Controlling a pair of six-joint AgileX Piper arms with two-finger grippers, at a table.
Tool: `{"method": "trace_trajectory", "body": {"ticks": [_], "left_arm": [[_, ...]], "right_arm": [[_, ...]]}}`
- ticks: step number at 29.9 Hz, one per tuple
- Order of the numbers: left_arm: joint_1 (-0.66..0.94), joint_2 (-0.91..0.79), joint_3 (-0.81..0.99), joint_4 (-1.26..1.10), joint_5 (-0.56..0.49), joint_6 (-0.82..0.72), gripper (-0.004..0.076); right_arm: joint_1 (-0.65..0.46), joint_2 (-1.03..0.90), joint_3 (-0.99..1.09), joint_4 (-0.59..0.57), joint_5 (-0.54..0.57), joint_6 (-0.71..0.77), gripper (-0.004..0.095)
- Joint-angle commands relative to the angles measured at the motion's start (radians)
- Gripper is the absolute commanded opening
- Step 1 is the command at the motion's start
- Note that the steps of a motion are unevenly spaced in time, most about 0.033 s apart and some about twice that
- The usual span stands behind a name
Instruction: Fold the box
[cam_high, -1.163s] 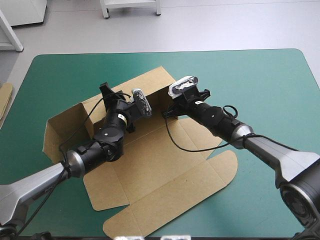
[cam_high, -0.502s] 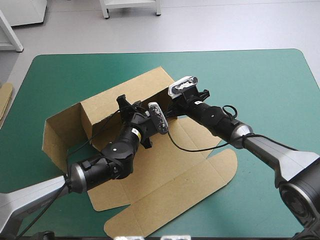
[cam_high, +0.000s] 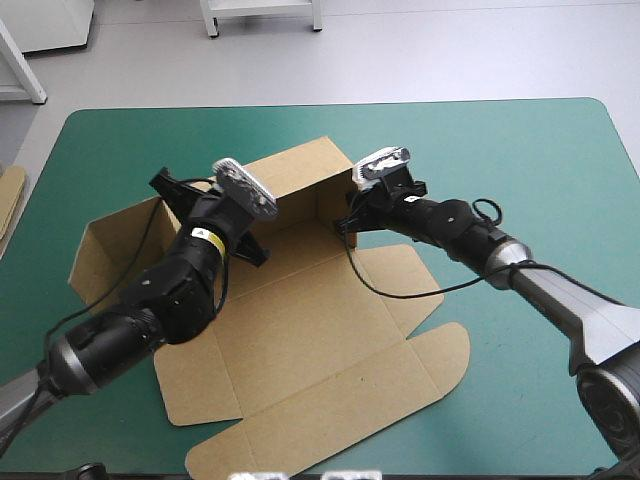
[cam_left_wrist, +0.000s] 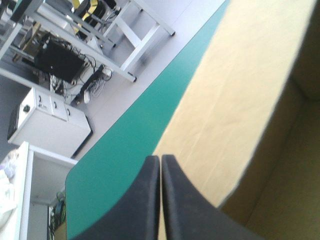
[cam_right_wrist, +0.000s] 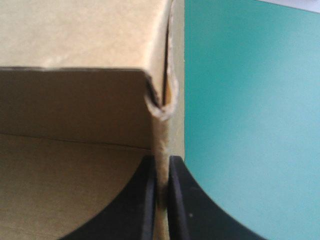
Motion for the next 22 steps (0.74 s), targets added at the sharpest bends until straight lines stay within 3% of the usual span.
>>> {"method": "trace_trajectory", "body": {"ticks": [1,4,7,15,22], "left_arm": [[0.088,-0.037,-0.079,-0.078,-0.006,0.084,-0.0002],[0.178,-0.038,-0.116,-0.200,-0.023,0.174,-0.0002],[0.261,-0.038,-0.156,-0.342,-0.049,0.239,-0.0002],[0.461,-0.038,-0.260,-0.592,-0.056,0.399,-0.0002],[0.643,-0.019,-0.297,-0.858,-0.033,0.529,-0.0002]], "right_arm": [[-0.094,-0.096,-0.032,-0.104,0.133,0.192,-0.0012],[-0.148,-0.132,-0.032,-0.312,0.220,0.369,-0.0012],[-0.180,-0.177,-0.032,-0.446,0.261,0.508,-0.0013],[-0.210,-0.242,-0.046,-0.513,0.484,0.620,-0.0013],[-0.210,-0.280,-0.110,-0.624,0.572,0.719,-0.0013]]}}
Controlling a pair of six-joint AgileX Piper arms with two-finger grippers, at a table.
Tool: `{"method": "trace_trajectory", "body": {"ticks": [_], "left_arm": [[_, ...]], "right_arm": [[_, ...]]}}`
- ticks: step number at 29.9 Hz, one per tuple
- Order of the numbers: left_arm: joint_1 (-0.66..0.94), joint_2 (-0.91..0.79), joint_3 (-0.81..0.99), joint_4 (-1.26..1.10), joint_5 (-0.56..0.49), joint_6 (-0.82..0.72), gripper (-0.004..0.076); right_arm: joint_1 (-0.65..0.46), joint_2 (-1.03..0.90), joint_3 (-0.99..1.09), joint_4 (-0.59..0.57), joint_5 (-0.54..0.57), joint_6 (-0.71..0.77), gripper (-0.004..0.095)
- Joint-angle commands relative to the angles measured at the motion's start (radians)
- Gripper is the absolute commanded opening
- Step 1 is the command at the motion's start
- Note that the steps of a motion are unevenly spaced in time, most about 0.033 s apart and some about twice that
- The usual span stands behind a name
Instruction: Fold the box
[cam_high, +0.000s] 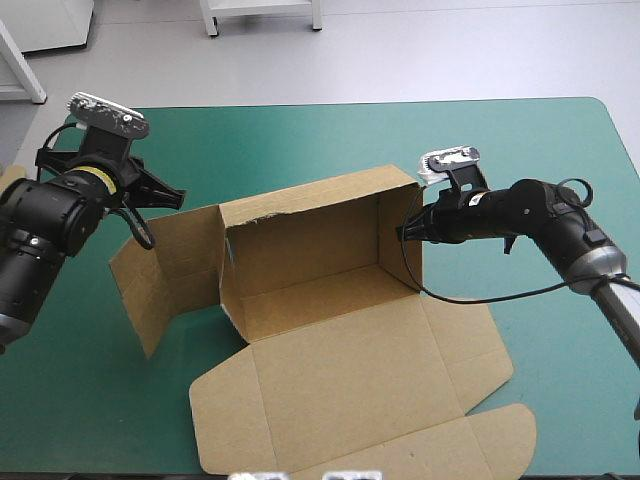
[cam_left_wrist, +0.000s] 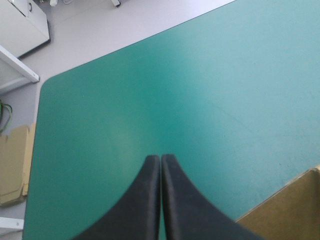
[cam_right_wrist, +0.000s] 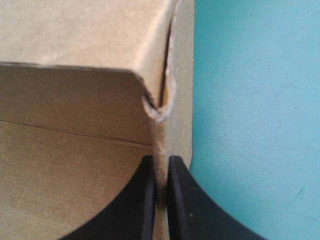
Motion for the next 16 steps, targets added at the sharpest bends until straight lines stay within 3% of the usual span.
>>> {"method": "trace_trajectory", "body": {"ticks": [1,9,16], "left_arm": [[0.082,-0.006,-0.039,-0.137,-0.051,0.058,-0.0002],[0.281,0.074,-0.040,-0.303,-0.042,0.143,-0.0002],[0.481,0.122,-0.042,-0.690,-0.019,0.341,-0.0002]], "right_arm": [[-0.006,-0.064,-0.085,-0.026,0.025,0.073,-0.0013],[-0.008,-0.069,-0.281,-0.074,0.168,0.146,-0.0013],[-0.008,-0.062,-0.411,-0.148,0.290,0.208,-0.0013]]}}
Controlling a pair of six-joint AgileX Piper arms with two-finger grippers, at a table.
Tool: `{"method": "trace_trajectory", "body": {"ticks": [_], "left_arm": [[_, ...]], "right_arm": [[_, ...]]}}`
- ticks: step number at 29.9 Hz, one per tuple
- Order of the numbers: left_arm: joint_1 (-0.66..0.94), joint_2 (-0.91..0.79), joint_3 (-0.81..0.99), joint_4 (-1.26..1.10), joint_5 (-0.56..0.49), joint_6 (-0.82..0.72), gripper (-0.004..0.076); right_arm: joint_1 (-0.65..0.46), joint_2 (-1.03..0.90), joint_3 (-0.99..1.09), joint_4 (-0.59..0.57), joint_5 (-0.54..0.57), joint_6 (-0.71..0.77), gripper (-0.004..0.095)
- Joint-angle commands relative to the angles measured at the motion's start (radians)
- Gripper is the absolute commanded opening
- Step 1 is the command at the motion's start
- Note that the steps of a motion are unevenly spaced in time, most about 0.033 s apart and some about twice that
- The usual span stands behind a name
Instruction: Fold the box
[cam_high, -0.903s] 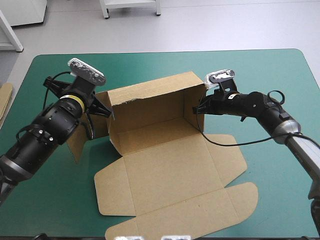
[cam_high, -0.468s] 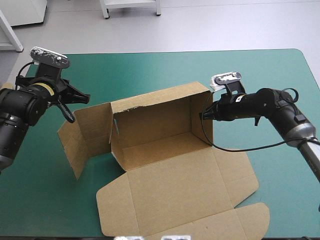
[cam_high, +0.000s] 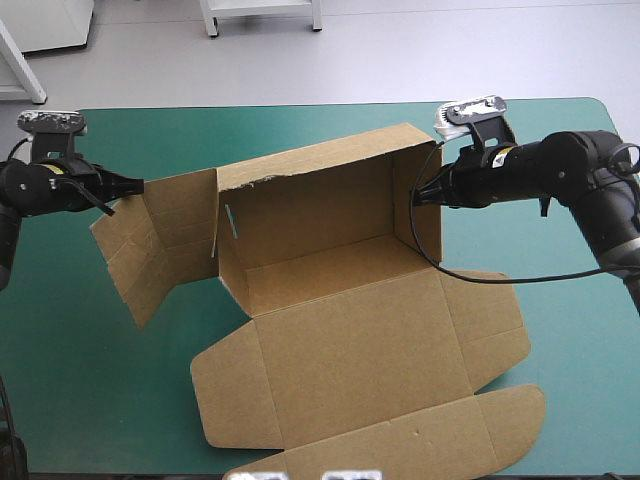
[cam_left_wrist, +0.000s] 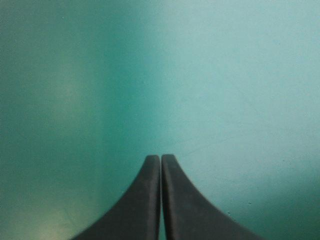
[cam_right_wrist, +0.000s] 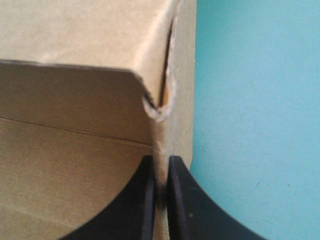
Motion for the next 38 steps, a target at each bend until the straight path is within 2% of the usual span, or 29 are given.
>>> {"method": "trace_trajectory", "body": {"ticks": [1,7,14,30,38], "left_arm": [[0.077,-0.014,-0.035,-0.178,-0.031,0.090,-0.0002],[0.128,0.011,-0.035,-0.206,-0.017,0.116,-0.0002],[0.128,0.034,-0.037,-0.206,-0.005,0.118,-0.0002],[0.128,0.034,-0.037,-0.257,0.007,0.142,-0.0002],[0.128,0.034,-0.037,-0.257,0.007,0.143,-0.0002]], "right_arm": [[-0.006,-0.036,-0.078,0.017,0.004,0.027,-0.0013],[-0.008,-0.006,-0.121,-0.020,0.083,0.068,-0.0013],[-0.008,0.093,-0.163,-0.027,0.127,0.080,-0.0013],[-0.008,0.442,-0.269,-0.029,0.096,0.073,-0.0013],[-0.008,0.488,-0.269,-0.029,0.038,0.071,-0.0013]]}}
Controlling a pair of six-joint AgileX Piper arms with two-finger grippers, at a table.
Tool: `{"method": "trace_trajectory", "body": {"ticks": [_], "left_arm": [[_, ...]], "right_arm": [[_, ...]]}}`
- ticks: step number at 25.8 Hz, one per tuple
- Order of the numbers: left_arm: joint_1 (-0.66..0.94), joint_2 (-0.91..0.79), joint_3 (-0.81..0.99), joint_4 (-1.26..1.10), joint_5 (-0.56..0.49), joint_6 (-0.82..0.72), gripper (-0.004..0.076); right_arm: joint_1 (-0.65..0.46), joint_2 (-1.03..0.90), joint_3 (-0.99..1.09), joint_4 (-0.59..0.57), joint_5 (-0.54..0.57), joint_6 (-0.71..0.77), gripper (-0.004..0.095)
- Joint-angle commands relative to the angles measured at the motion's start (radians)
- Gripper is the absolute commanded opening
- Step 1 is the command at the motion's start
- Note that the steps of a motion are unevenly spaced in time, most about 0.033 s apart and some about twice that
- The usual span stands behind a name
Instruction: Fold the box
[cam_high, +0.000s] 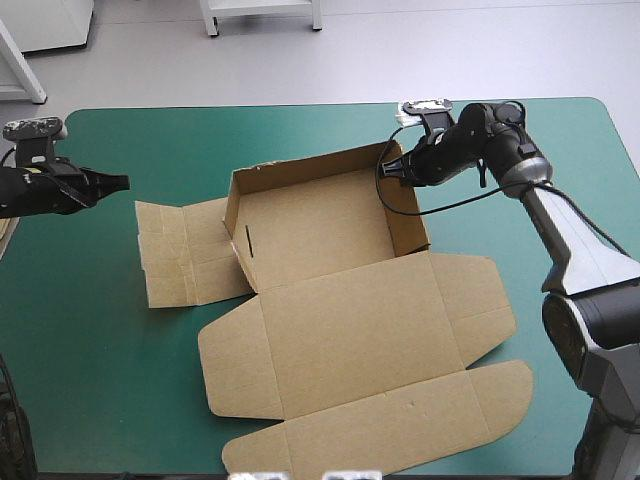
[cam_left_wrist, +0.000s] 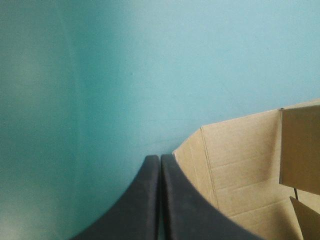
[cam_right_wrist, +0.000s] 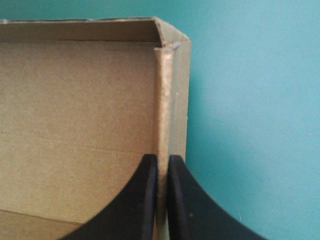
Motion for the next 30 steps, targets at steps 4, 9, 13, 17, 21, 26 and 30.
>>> {"method": "trace_trajectory", "body": {"ticks": [4,9,13,17,21,26,30], "left_arm": [[0.001,-0.032,-0.036,-0.037,-0.034,0.005,-0.0002],[0.001,-0.032,-0.036,-0.037,-0.034,0.005,-0.0002],[0.001,-0.032,-0.036,-0.037,-0.034,0.005,-0.0002],[0.001,-0.032,-0.036,-0.037,-0.034,0.009,-0.0002],[0.001,-0.032,-0.036,-0.046,-0.030,0.022,-0.0003],[0.001,-0.032,-0.036,-0.046,-0.026,0.022,-0.0003],[0.001,-0.032,-0.036,-0.049,-0.024,0.022,-0.0003]], "right_arm": [[-0.005,-0.023,-0.003,0.005,0.028,-0.020,-0.0013],[-0.005,-0.023,-0.003,0.013,0.006,-0.047,0.0097],[-0.005,-0.025,-0.003,0.032,0.010,-0.062,0.0352],[-0.005,-0.025,-0.018,0.037,0.031,-0.065,0.0558],[-0.005,-0.025,-0.091,0.041,0.096,-0.065,0.0571],[-0.005,-0.025,-0.313,0.037,0.216,-0.040,0.0567],[-0.005,0.007,-0.357,-0.043,0.223,-0.008,0.0567]]}}
